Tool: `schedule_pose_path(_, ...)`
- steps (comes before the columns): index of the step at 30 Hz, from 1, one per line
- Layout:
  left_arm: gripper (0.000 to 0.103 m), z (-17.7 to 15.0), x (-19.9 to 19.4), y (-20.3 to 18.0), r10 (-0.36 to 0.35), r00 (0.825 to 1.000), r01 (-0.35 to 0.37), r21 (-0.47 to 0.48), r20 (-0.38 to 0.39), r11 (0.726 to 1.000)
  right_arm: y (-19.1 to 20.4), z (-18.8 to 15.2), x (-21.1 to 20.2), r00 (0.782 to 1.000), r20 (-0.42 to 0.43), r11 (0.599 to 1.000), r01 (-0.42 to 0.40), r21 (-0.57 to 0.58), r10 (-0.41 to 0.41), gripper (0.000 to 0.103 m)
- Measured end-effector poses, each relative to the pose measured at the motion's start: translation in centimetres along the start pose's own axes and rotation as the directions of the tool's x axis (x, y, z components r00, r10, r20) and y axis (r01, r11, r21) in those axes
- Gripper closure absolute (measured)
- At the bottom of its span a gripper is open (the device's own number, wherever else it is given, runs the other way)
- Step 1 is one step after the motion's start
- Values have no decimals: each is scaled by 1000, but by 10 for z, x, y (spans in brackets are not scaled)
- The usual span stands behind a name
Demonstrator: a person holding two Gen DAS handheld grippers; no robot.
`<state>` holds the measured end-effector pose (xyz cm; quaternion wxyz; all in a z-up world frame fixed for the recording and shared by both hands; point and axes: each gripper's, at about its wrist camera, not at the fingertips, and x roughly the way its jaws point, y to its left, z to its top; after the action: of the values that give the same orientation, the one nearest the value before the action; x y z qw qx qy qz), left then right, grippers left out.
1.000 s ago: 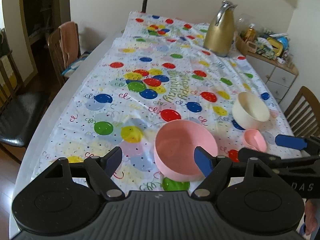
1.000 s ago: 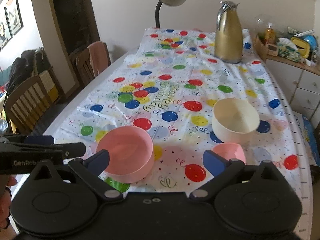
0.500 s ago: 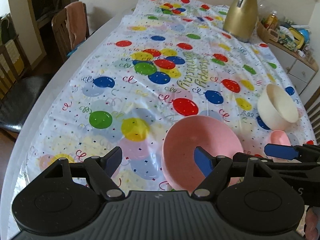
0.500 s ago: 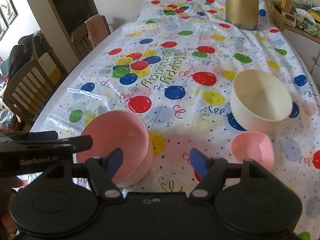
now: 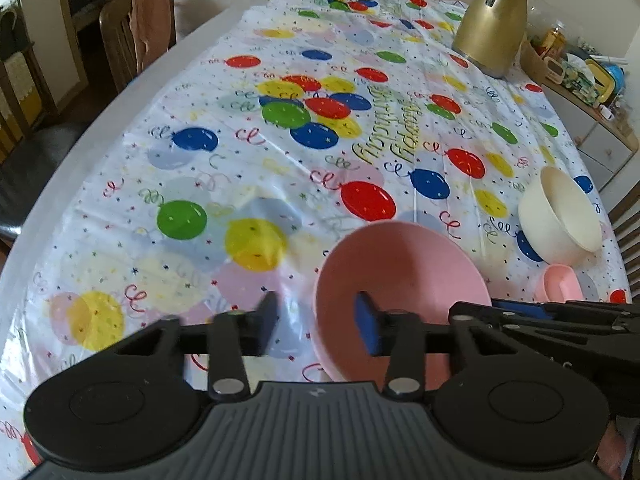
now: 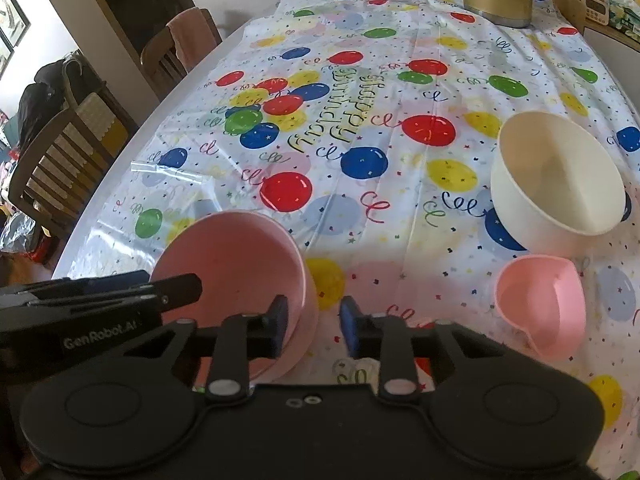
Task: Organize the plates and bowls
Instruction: 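Move the left gripper to the pink bowl rim and close, then carry the pink bowl with the left gripper next to the bear-shaped plate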
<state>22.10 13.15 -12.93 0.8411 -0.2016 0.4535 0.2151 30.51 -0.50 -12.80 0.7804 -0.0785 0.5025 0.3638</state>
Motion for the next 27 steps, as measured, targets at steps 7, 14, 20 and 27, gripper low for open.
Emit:
schedule_pose_path(7, 87, -1, -1, 0, 0, 1000, 0, -7, -7, 1000, 8, 0, 0, 1000, -7, 1000, 22, -6, -22, 94)
schedule_pose_path(14, 94, -4, -5, -2, -24, 1000, 24, -4, -14, 1000, 15, -5, -4, 997, 0, 997, 71, -16, -71, 96)
schedule_pose_path(20, 94, -5, -21, -10, -41, 999, 41, 20, 0, 999, 15, -10, -19, 996, 21, 996, 84, -5, -84, 96)
schedule_pose_path(27, 94, -7, -48, -28, -90, 996, 89, 60, 14, 994, 7, -19, -53, 993, 64, 994, 101, 35, -103, 96)
